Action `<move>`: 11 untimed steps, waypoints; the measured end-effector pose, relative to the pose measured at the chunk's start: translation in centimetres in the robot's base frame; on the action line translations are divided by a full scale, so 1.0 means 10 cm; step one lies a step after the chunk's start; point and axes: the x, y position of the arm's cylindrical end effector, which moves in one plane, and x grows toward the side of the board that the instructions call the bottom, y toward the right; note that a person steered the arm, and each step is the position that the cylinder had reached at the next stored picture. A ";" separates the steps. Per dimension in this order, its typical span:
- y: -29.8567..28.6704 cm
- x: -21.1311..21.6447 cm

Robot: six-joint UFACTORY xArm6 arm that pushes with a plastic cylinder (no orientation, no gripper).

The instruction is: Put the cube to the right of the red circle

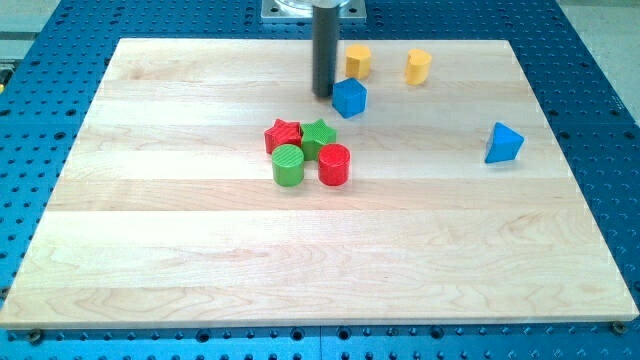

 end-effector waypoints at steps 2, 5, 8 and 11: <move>-0.62 0.02; 1.11 0.24; 0.56 0.59; 1.31 1.13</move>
